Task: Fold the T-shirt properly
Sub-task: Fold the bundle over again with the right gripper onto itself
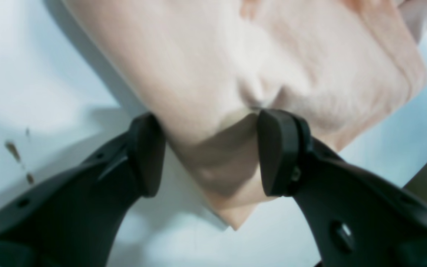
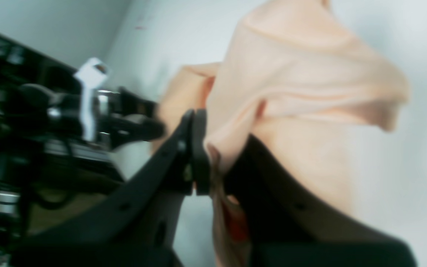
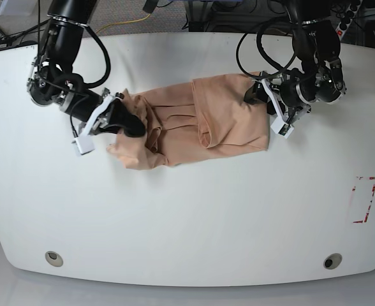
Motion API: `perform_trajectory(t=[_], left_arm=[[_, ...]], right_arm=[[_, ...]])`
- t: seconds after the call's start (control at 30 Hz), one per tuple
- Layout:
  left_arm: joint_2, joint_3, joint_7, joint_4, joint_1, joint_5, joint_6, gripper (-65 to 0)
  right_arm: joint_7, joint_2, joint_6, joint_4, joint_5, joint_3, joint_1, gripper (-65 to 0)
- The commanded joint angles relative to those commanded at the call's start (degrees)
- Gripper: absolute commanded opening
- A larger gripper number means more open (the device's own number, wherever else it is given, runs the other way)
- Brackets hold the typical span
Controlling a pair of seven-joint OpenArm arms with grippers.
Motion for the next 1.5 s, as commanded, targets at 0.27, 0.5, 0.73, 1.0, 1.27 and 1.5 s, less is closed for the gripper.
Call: perform_trajectory(t=[0.27,0.5,0.73,1.0,1.27,1.5], left_arm=[[1.1,0.1,0.0,0.0,-0.5,0.1,0.0,-29.2],[1.1,0.1,0.0,0.0,-0.5,0.0,0.0,-29.2],[1.1,-0.1,0.0,0.1,-0.5,0.0,0.0,-29.2],[1.1,-0.2,-0.1,0.4,-0.5,0.0,0.0,-29.2],[1.1,-0.4,-4.4,0.5,-0.2,-0.2,0.0,-29.2],[1.5,-8.3,-4.4,5.7,-0.4,-0.4,0.0,-29.2]], right_arm=[[0.3,-8.3,0.00,-0.1,-7.1,-9.5,1.8,-65.0],[1.8,-11.2,0.00,-0.1,-15.6,-17.3,3.2,-65.0],[4.0,-11.3,0.00,-7.1,-19.2,-21.5,6.9,-65.0],[11.3,-9.5,-0.44,-15.2,-19.3,-28.9,9.3,-56.4],[11.5,-9.3,-0.53,-12.8,-19.5,-29.4,9.4,-20.0],[11.4,-6.0,-0.09,-2.7,-19.4,-29.1,7.2,-24.4]])
